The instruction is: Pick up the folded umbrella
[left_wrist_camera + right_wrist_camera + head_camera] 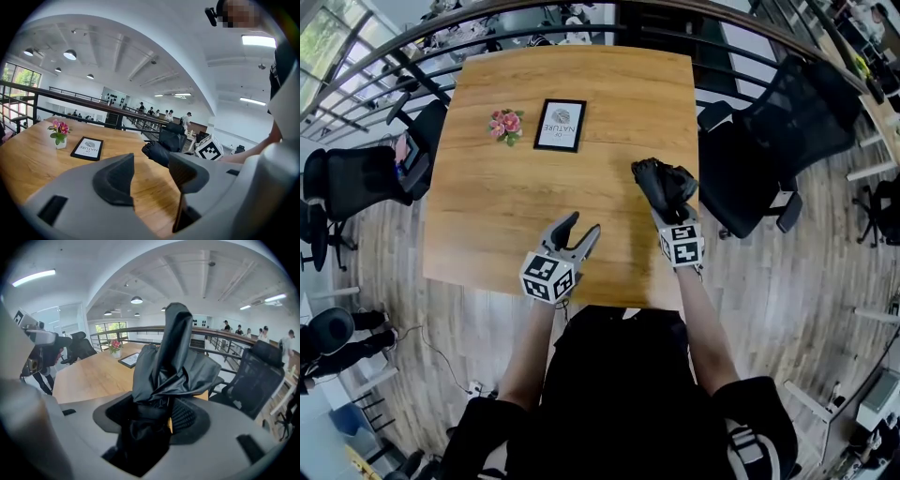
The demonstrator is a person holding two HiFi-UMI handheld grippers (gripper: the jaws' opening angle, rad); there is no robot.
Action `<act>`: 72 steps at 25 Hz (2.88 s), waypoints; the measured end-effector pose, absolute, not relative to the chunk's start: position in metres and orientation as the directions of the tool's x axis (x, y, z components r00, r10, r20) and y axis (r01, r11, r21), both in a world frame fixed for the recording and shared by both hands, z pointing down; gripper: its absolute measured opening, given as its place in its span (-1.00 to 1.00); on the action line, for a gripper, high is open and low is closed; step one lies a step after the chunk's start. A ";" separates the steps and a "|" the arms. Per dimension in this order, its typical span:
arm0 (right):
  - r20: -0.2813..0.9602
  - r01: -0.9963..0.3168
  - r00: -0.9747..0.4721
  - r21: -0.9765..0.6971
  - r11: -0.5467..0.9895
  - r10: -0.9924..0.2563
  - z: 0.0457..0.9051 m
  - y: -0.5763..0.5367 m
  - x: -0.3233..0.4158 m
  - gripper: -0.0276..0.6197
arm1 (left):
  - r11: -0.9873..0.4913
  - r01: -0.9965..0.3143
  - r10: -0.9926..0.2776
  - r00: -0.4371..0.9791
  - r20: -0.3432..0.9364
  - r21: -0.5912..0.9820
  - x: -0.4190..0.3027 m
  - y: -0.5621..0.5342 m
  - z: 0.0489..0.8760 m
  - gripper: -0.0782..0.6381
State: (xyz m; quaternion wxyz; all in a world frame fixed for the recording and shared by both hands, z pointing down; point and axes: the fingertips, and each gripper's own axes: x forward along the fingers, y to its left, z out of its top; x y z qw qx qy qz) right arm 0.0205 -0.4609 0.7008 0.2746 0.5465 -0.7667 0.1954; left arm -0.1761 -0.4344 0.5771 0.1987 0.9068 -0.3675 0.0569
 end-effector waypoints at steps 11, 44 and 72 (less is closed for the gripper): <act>0.556 -0.929 -0.294 0.023 0.369 -0.777 0.648 -0.477 0.010 -0.14 | -0.619 -0.722 -0.703 0.685 0.193 0.309 -0.187 -0.454 0.558 -0.09; 0.413 -0.886 -0.372 0.107 0.450 -0.831 0.557 -0.460 -0.005 -0.13 | -0.665 -0.707 -0.688 0.706 0.171 0.240 -0.172 -0.443 0.526 -0.09; 0.390 -0.894 -0.389 0.057 0.444 -0.834 0.557 -0.459 -0.016 -0.13 | -0.673 -0.699 -0.679 0.713 0.172 0.242 -0.168 -0.436 0.529 -0.09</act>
